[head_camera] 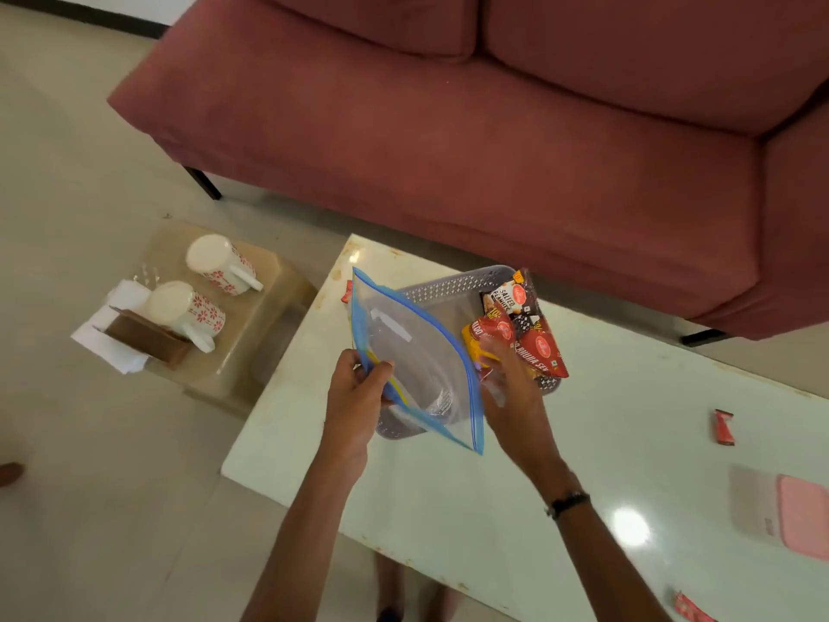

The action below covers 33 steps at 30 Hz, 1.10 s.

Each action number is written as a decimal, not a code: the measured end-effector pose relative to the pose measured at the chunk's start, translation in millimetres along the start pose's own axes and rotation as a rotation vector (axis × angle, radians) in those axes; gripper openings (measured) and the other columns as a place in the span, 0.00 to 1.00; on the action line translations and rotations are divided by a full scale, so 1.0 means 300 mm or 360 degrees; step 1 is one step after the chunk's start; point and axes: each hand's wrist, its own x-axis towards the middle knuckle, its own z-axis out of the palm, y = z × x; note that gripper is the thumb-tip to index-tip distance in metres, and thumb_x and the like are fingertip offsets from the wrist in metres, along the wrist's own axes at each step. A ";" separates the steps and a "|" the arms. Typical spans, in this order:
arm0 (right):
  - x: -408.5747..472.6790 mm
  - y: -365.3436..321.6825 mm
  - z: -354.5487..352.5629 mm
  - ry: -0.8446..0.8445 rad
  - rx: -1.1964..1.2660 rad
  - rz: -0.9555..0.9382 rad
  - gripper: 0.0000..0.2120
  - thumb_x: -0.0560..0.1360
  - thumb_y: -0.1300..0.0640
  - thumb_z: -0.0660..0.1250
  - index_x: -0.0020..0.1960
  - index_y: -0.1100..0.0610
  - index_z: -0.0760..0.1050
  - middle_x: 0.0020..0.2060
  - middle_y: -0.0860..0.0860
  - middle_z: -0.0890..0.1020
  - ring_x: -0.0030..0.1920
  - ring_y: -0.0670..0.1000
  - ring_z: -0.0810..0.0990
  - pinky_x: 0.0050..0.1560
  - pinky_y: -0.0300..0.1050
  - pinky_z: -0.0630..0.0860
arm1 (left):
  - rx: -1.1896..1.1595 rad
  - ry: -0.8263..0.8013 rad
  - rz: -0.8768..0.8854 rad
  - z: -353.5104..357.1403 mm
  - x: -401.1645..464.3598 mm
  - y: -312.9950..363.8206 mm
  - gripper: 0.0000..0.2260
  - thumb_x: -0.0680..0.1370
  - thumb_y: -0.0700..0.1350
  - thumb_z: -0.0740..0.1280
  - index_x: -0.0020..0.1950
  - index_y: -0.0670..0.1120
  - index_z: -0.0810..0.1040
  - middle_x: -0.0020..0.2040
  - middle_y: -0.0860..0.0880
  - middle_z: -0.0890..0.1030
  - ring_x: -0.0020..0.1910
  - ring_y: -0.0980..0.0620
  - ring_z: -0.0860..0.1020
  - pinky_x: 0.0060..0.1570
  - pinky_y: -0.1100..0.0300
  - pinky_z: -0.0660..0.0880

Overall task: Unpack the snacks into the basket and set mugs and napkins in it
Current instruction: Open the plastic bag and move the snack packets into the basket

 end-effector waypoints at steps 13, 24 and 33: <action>-0.245 -0.369 -0.140 -0.0329 0.0034 0.0056 0.48 0.67 0.51 0.77 0.76 0.44 0.49 0.74 0.34 0.57 0.72 0.33 0.56 0.68 0.26 0.58 | -0.0505 -0.0126 -0.0149 0.014 -0.213 0.260 0.06 0.77 0.35 0.63 0.41 0.44 0.72 0.32 0.45 0.73 0.28 0.56 0.75 0.33 0.64 0.78; -0.223 -0.690 -0.390 0.0505 0.0578 0.0128 0.13 0.80 0.61 0.58 0.50 0.52 0.81 0.48 0.51 0.86 0.50 0.53 0.84 0.54 0.47 0.79 | -0.0162 -0.0200 0.0327 -0.003 -0.288 0.499 0.25 0.64 0.60 0.72 0.52 0.47 0.70 0.48 0.48 0.74 0.43 0.52 0.74 0.43 0.61 0.70; -0.292 -0.778 -0.632 0.0623 0.0954 0.0157 0.11 0.80 0.55 0.58 0.53 0.55 0.78 0.49 0.51 0.85 0.47 0.57 0.85 0.52 0.49 0.81 | 0.0277 -0.1164 0.0348 0.033 -0.285 0.504 0.28 0.70 0.47 0.72 0.67 0.49 0.66 0.62 0.49 0.80 0.59 0.58 0.79 0.50 0.71 0.75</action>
